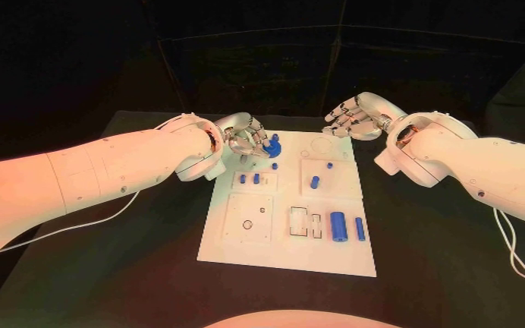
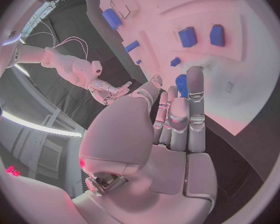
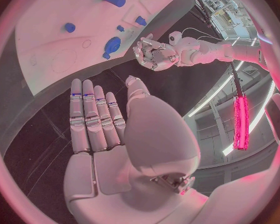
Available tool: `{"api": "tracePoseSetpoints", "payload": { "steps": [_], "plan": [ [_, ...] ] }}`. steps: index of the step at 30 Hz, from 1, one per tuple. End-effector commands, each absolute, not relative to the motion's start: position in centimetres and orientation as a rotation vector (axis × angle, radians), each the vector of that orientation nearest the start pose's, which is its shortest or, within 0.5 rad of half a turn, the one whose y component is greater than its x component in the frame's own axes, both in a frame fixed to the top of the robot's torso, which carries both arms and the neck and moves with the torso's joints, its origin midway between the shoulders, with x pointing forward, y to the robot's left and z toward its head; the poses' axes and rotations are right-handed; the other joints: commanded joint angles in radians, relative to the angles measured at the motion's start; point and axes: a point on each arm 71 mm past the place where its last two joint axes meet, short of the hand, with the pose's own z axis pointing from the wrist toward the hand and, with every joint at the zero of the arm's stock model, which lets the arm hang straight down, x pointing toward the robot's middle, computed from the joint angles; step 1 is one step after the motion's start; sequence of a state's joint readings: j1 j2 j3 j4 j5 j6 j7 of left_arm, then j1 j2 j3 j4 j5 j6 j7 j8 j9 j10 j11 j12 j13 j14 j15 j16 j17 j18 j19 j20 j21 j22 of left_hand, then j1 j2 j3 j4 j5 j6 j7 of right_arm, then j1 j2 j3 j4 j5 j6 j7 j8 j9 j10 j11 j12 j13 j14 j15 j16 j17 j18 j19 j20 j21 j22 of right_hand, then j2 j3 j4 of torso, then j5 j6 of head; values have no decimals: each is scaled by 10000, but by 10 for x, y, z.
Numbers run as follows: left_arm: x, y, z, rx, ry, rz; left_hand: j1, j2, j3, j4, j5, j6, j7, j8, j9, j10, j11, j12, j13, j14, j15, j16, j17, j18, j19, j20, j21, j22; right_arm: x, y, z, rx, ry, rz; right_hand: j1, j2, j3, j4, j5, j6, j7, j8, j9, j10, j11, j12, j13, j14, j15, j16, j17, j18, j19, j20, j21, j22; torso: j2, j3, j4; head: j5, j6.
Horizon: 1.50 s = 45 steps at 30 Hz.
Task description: Assemble the parts on the task board
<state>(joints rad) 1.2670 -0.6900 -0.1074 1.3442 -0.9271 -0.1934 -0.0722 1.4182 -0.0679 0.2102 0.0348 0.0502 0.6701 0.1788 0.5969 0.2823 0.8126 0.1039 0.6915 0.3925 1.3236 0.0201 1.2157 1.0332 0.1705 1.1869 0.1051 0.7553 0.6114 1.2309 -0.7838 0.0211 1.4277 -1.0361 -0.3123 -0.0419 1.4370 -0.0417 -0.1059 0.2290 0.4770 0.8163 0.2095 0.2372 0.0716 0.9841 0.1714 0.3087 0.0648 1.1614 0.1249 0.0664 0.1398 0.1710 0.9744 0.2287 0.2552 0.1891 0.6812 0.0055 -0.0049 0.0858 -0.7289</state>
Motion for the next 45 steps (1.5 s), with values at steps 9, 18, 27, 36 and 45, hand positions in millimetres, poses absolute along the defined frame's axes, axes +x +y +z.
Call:
{"api": "tracePoseSetpoints", "payload": {
  "steps": [9, 18, 27, 36, 45],
  "plan": [
    [518, 137, -202, 2399, 18001, -9099, -327, -385, 352, -839, -46, 1306, 0, -1542, -1406, 57, 92, -1612, -1823, 205, 58, 38, -501, 133, 494, 164, -374, -374, 517, -198, -155, 2373, 16689, 8872, 2, 82, 26, -2, 43, -59, 306, 63, -16, -61, 27, 60, -11, -79, -8, -9, -15, 98, 64, 5, -63, -14, 19, -7, -1, -119, 47],
    [522, 129, -216, 3460, 18242, -8181, -554, -297, 491, -1106, -20, 1726, -66, -2108, -1862, 343, 49, -1939, -2394, 1213, -31, 1215, 914, 58, 1360, 67, 258, 88, 517, -197, -155, 2349, 16698, 8910, 2, 82, 26, -2, 43, -59, 306, 63, -16, -61, 27, 60, -11, -79, -8, -9, -15, 98, 64, 5, -63, -14, 17, -3, 2, -136, 52],
    [528, 124, -222, 3512, 18563, -7472, -603, -145, 662, -1258, -18, 2006, -117, -2346, -2055, 546, 3, -2078, -2686, 1420, -78, 1410, 1071, -36, 1753, 23, 772, 615, 517, -195, -155, 2330, 16709, 8939, 5, 88, 30, -1, 55, -59, 304, 71, -15, -64, 26, 67, -11, -78, -8, -7, -23, 98, 70, 5, -73, -22, 6, -5, 7, -164, 30],
    [531, 125, -227, 3303, 18932, -6859, -719, -46, 837, -1310, -15, 2203, -125, -2509, -2150, 729, -13, -2206, -2903, 1441, -101, 1318, 783, -124, 1980, -1, 1171, 1062, 518, -195, -155, 2326, 16709, 8950, 5, 88, 30, -1, 55, -59, 304, 71, -15, -64, 26, 67, -11, -78, -8, -7, -23, 98, 70, 5, -73, -22, 8, -10, 17, -175, 26],
    [533, 129, -230, 2993, 19160, -6307, -720, 111, 1138, -1392, -15, 2412, -157, -2620, -2170, 943, -48, -2307, -3087, 1500, -135, 1317, 705, -146, 2087, -33, 1300, 1201, 518, -194, -155, 2330, 16710, 8959, 5, 88, 30, -1, 55, -59, 304, 71, -15, -64, 26, 67, -11, -78, -8, -7, -23, 98, 70, 5, -73, -22, 10, -10, 15, -181, 10]
  ]
}}
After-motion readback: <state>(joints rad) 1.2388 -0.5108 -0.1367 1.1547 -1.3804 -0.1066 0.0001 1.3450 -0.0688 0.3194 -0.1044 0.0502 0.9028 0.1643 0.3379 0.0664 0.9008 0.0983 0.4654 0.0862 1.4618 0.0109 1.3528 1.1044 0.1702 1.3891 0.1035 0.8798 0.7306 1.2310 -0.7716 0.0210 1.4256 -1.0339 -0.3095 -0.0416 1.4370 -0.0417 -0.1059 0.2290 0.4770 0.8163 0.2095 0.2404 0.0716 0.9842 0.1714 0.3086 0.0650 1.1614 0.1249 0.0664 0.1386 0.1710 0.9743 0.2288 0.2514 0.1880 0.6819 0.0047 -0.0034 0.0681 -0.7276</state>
